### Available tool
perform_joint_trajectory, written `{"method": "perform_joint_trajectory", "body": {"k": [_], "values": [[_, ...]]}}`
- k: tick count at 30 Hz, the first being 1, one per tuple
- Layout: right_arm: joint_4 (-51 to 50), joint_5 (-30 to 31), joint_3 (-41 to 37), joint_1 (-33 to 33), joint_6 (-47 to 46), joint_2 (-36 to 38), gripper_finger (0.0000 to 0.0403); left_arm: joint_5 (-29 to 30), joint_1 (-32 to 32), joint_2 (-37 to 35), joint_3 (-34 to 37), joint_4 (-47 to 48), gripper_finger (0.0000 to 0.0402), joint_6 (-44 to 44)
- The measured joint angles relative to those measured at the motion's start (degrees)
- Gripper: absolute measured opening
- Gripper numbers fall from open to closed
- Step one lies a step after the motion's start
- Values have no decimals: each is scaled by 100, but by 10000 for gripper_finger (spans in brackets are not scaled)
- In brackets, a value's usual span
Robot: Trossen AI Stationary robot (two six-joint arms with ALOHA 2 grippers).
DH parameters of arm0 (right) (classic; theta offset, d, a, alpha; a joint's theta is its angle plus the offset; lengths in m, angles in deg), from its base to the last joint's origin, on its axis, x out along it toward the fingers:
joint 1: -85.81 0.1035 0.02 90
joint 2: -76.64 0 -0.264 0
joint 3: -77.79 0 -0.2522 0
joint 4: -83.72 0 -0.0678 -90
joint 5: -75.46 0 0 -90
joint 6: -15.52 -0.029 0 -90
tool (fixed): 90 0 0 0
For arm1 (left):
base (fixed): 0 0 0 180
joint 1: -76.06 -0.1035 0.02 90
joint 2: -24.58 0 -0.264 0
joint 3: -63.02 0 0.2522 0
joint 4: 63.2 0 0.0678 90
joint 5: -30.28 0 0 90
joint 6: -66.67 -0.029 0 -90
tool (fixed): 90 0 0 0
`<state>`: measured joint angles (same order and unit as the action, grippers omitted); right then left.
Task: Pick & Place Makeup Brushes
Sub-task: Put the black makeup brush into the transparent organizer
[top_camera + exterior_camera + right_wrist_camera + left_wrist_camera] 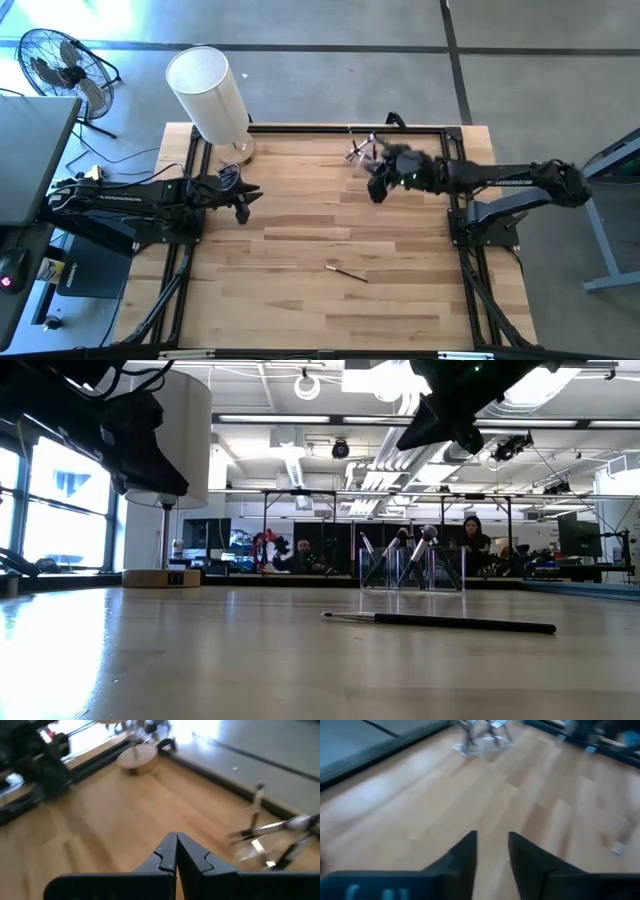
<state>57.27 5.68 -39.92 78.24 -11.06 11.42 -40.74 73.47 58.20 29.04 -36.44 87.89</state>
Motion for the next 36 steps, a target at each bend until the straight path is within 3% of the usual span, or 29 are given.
{"method": "perform_joint_trajectory", "body": {"k": [5,8,13,21,29,36], "values": [[-15,150,-4,805,-212,-359,1,-868,9,-2,-67,-20,11,7],[-5,58,-4,1234,-400,-612,1,-1110,7,0,-67,126,18,-344],[-155,-58,153,1929,-748,-1063,0,-2020,4,0,-67,188,7,-953],[-996,-49,1360,2581,-917,-2124,0,-1834,286,-75,-65,-143,1,-770],[-1551,-134,2550,2690,-906,-2967,0,-1089,1124,-1063,301,-543,0,-1099],[-1715,-352,3128,2604,-1099,-3332,0,-1897,1014,-2339,1008,-557,0,-1626]]}}
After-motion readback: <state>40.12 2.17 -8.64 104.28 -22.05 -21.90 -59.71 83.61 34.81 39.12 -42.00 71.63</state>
